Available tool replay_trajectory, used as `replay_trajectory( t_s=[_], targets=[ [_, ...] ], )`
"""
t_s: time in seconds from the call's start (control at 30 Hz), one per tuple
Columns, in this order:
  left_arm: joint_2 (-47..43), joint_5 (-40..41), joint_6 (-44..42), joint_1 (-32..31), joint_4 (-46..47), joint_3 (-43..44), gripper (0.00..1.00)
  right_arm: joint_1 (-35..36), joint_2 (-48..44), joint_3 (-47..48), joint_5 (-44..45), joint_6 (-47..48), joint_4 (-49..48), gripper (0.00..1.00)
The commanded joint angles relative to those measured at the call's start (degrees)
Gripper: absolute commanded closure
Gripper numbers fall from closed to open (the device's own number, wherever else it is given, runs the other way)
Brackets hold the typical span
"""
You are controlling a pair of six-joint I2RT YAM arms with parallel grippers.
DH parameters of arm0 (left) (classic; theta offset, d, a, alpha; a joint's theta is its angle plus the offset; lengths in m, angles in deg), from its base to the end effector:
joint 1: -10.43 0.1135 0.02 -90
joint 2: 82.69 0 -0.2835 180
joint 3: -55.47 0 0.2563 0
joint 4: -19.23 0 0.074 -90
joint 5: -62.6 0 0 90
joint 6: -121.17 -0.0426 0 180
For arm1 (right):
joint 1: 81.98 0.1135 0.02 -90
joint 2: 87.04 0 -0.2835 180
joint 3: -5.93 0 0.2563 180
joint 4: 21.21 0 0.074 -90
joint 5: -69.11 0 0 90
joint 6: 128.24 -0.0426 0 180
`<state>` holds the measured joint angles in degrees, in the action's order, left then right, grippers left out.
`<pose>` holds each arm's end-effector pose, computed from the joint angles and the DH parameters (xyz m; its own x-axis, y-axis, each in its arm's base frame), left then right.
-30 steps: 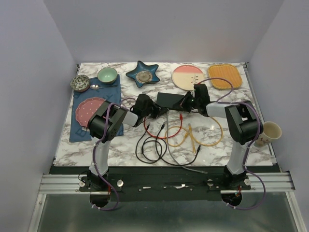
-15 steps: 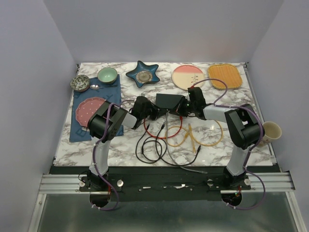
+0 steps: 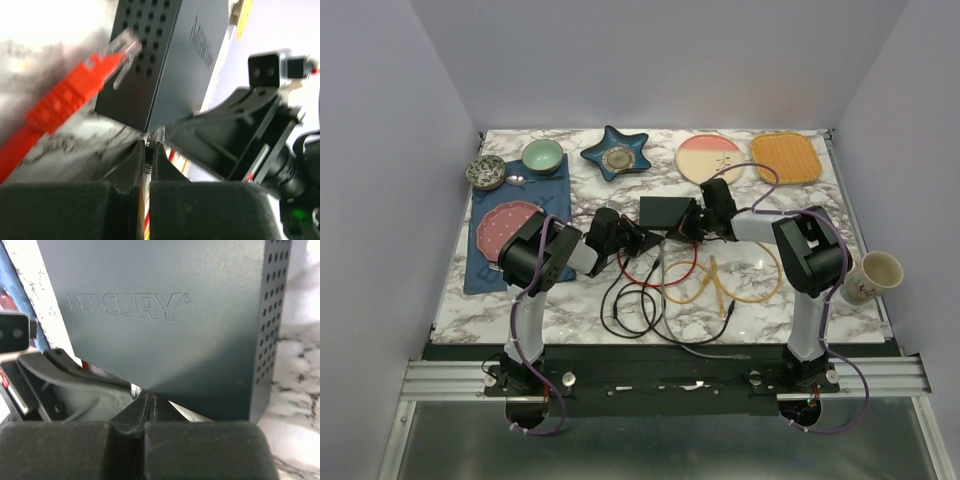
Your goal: Pull the plug from the switch port
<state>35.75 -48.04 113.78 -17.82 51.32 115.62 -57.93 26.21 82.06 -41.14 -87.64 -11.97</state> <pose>0.3381 -0.1987 0.0945 -0.7656 -0.6422 0.0389 -0.2929 0.2940 -0.9098 0.3729 0.1826 0.1368 -0.8860 0.3847 -0.2589 0.1110 0.7181 0.6870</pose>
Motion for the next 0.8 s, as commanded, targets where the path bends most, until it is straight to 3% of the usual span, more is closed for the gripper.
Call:
replay_trajectory(
  t_s=[0.0, 0.17, 0.33, 0.5, 0.57, 0.63, 0.67, 0.7, 0.77],
  targets=[
    [1.4, -0.1, -3.8, 0.0, -10.6, -4.9, 1.0, 0.0, 2.2, 2.7, 2.0, -0.1, 0.7, 0.99],
    [-0.3, 0.0, -4.1, -0.1, -9.9, -6.6, 1.0, 0.0, 2.3, 3.2, 1.8, -0.2, 0.7, 0.99],
    [-9.2, 1.9, -7.6, 0.7, -12.9, -8.2, 1.0, 0.0, -8.2, -4.1, 6.0, 0.9, -1.5, 1.0],
    [-23.5, 8.7, -16.6, 0.6, -28.2, -8.6, 1.0, 0.0, -20.0, -11.2, 11.5, 4.2, -1.7, 0.97],
    [-27.6, 10.9, -17.9, 0.7, -32.9, -10.0, 1.0, 0.0, -23.6, -14.2, 12.2, 5.0, -1.7, 0.87],
    [-29.3, 12.5, -19.0, 0.7, -34.3, -10.8, 0.87, 0.1, -24.9, -15.7, 12.5, 6.3, -1.4, 0.75],
    [-30.2, 13.0, -19.2, 0.7, -35.0, -11.4, 0.78, 0.1, -25.5, -17.0, 13.0, 6.5, -1.3, 0.71],
    [-30.5, 13.3, -19.5, 0.7, -35.3, -11.4, 0.62, 0.1, -25.6, -17.4, 13.1, 6.8, -1.1, 0.67],
    [-30.9, 12.8, -20.1, 0.7, -35.4, -10.9, 0.53, 0.1, -25.9, -18.8, 13.3, 6.9, -0.4, 0.61]
  ],
)
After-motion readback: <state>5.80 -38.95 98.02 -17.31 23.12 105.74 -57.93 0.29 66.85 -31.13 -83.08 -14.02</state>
